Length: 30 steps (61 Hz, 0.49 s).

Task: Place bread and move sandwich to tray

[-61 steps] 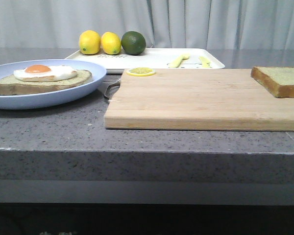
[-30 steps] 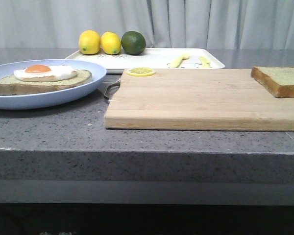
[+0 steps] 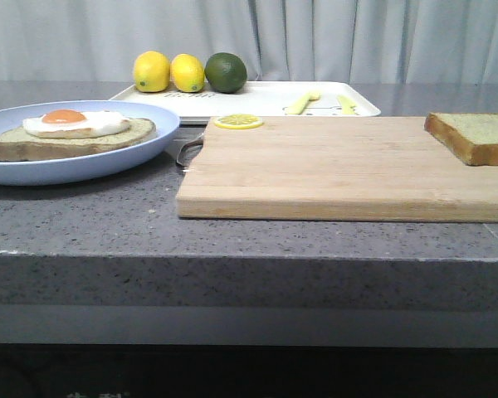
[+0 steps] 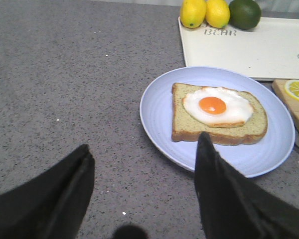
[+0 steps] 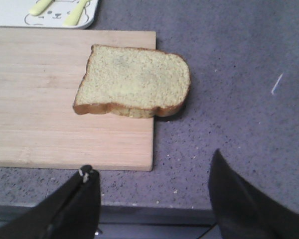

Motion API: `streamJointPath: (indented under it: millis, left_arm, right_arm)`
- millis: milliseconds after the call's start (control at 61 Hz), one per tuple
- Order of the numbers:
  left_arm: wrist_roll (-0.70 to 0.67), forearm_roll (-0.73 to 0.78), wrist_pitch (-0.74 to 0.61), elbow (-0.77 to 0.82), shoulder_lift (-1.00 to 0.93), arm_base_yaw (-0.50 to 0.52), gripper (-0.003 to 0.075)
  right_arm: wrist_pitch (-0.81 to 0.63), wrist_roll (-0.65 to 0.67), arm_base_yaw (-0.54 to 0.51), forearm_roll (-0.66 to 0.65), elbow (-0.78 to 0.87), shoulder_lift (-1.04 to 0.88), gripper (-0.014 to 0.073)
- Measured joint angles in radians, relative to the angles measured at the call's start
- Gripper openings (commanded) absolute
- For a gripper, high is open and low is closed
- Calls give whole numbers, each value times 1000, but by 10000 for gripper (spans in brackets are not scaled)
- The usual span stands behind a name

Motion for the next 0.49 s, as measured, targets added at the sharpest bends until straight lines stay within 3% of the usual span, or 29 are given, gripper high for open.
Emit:
streamJointPath:
  millis: [213,492]
  left_arm:
    - [0,0,0,0,0,-81,440]
    - [0,0,0,0,0,-91,440]
  right_arm:
    - [187,0,0,7,-134,200,487]
    - [332,-73,0,48,-293,493,487]
